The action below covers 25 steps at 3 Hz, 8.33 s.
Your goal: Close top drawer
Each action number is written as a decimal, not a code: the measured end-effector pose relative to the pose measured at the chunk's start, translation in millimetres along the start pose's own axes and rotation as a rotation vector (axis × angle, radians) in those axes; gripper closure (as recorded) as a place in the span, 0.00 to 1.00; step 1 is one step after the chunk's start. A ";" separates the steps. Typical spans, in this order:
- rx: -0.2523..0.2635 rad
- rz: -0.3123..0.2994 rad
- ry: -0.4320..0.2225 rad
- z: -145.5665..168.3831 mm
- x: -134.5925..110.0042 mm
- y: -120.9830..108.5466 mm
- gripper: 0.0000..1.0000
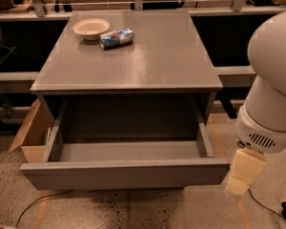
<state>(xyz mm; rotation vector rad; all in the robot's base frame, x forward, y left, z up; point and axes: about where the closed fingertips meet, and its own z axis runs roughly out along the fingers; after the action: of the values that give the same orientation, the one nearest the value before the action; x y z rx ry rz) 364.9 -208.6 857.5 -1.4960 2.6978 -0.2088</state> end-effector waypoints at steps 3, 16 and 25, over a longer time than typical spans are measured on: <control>-0.073 0.214 -0.059 51.1 -11.4 6.3 0.00; -0.036 0.680 -0.488 199.1 -113.5 -83.3 1.00; 0.010 0.857 -0.747 206.2 -157.2 -143.2 1.00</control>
Offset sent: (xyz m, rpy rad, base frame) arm 0.0128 -0.0010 -0.0566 0.1113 0.0048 -0.2584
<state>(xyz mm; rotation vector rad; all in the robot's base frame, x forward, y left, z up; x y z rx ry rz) 591.1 -169.7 670.3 -0.2000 2.3785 0.3103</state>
